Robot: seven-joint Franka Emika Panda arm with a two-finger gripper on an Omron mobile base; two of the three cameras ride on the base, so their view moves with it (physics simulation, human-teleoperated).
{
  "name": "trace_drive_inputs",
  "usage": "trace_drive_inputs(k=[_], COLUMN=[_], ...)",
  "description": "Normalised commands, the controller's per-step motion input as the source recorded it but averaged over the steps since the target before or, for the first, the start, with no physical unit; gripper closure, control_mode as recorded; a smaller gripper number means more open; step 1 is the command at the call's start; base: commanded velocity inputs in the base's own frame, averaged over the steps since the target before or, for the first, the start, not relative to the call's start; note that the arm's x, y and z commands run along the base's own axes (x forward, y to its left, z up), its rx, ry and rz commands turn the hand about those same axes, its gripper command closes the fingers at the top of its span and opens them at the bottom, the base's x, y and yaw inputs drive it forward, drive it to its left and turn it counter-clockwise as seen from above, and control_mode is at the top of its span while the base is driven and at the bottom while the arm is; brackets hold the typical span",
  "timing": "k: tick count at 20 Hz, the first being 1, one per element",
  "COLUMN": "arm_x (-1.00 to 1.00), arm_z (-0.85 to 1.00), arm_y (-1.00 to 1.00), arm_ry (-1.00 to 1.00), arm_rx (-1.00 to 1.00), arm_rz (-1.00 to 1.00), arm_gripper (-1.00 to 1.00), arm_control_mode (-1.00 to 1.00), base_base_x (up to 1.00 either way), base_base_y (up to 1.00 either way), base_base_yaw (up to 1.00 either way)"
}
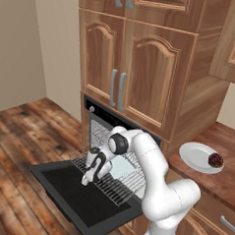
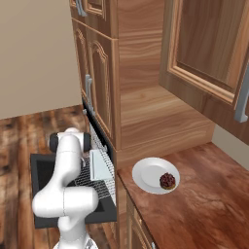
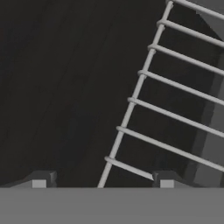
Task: Take the baked cake out of the oven and place it on the plate for cooling. Then close the oven door.
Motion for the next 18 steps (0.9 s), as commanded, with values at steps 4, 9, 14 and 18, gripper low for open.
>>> trace_drive_inputs(k=[4,9,14,18], arm_x=[0.45,0.46,0.27,-0.12], arm_z=[-0.12,-0.07,-0.01,0.04], arm_y=[-0.50,-0.49,-0.32,0.00], arm_ry=[0.00,0.00,0.00,-0.02], arm_rx=[0.00,0.00,0.00,0.00], arm_rz=[0.00,0.00,0.00,0.00], arm_gripper=[-1.00,-1.00,-1.00,-1.00], arm_control_mode=[-1.00,-1.00,-1.00,-1.00], base_base_x=[0.00,0.00,0.00,0.00], base_base_y=[0.00,0.00,0.00,0.00], base_base_yaw=[0.00,0.00,0.00,0.00])
